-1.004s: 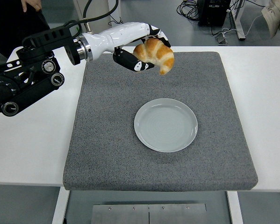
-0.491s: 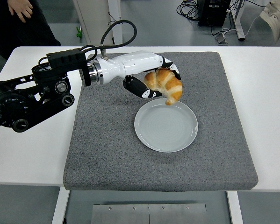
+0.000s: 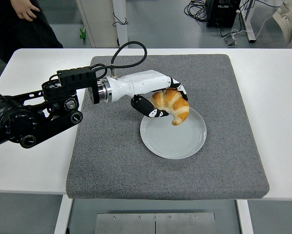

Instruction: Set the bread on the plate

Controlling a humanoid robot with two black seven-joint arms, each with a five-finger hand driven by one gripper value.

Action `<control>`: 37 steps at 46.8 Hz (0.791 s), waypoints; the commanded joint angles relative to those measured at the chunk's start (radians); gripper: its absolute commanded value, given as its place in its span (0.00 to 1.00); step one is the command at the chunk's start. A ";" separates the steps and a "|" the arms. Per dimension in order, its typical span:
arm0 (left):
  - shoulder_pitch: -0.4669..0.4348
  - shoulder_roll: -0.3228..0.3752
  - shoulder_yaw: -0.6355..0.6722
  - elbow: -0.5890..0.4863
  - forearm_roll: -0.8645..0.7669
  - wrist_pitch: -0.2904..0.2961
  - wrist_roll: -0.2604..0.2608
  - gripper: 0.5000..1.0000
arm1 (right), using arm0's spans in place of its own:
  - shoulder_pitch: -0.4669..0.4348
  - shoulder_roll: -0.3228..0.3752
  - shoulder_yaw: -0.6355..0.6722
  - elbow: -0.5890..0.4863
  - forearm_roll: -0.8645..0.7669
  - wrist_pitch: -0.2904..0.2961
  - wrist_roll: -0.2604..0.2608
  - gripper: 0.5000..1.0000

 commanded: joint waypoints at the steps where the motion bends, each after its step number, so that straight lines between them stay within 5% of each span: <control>1: 0.002 -0.007 0.009 0.013 0.000 0.000 0.000 0.07 | 0.001 0.000 0.000 0.000 0.001 0.000 0.000 1.00; 37: 0.053 -0.088 0.055 0.104 0.076 0.037 0.010 0.08 | -0.001 0.000 0.000 0.000 0.000 0.000 0.000 1.00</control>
